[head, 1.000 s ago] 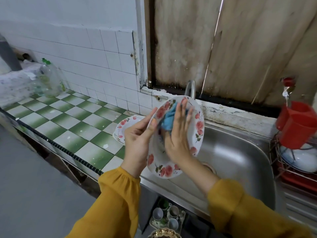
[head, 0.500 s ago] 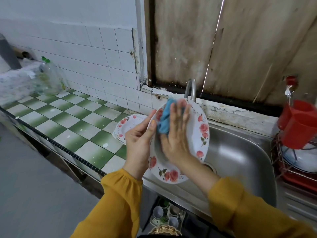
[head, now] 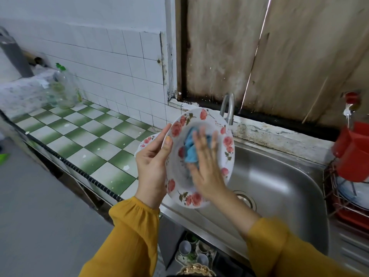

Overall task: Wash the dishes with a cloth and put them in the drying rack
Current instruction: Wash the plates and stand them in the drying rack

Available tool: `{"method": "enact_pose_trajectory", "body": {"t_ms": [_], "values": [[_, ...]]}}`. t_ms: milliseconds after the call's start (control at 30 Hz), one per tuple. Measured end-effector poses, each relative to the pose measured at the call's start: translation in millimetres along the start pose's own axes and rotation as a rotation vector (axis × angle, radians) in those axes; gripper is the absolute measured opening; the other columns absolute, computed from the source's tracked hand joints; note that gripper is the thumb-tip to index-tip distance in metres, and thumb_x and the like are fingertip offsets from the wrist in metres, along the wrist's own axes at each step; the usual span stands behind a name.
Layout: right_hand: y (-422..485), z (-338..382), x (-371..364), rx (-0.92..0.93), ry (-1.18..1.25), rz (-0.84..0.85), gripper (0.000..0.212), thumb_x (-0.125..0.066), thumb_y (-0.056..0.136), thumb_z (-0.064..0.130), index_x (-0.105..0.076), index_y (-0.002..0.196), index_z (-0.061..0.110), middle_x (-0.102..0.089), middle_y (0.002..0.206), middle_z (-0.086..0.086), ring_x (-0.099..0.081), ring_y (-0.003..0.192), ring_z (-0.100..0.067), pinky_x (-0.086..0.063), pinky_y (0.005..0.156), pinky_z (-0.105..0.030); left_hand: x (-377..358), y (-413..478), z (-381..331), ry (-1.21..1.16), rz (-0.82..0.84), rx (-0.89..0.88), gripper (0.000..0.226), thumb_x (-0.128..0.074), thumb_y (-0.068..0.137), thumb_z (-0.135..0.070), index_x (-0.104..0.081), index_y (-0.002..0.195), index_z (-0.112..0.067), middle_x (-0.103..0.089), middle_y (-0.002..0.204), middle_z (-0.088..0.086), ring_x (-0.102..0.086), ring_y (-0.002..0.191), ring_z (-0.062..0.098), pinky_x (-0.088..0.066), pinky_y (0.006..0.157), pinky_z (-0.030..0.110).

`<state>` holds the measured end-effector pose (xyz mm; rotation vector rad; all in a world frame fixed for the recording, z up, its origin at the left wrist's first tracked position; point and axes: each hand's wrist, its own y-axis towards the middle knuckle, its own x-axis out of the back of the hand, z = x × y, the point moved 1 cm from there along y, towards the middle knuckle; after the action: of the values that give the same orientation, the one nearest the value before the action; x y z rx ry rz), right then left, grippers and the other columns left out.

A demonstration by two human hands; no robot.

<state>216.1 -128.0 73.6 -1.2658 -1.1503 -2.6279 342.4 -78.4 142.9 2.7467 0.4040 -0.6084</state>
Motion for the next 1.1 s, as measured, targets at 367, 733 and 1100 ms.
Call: {"method": "enact_pose_trajectory", "body": {"t_ms": [367,733,1100], "values": [[21.2,-51.0,21.7,-0.107,-0.385,-0.223,0.069,-0.025,0.099,0.056,0.017,0.151,0.037,0.031,0.156,0.010,0.032,0.143,-0.024,0.024,0.114,-0.045,1.1,0.0,1.7,-0.026,0.044,0.019,0.036,-0.052,0.093,-0.004,-0.056,0.128,-0.015,-0.075,0.099,-0.008,-0.071,0.093,0.010,-0.057,0.076,0.023],[42.1,-11.3,11.2,-0.123,0.052,-0.505,0.065,-0.035,0.099,0.036,-0.006,0.155,0.024,0.011,0.161,0.008,0.020,0.147,-0.031,0.009,0.120,-0.049,-1.9,-9.7,10.1,0.060,0.132,-0.049,0.038,-0.057,0.085,-0.015,-0.061,0.123,-0.016,-0.069,0.116,-0.011,-0.059,0.119,0.007,-0.048,0.101,0.025],[-40.2,-30.7,-28.9,0.209,-0.033,-0.030,0.063,-0.029,0.102,0.046,0.002,0.155,0.035,0.000,0.163,0.007,0.001,0.150,-0.031,-0.017,0.112,-0.068,11.1,4.5,-12.6,0.045,0.033,-0.135,0.033,-0.058,0.087,-0.011,-0.063,0.119,-0.015,-0.075,0.100,-0.005,-0.070,0.096,0.010,-0.055,0.081,0.023]]}}
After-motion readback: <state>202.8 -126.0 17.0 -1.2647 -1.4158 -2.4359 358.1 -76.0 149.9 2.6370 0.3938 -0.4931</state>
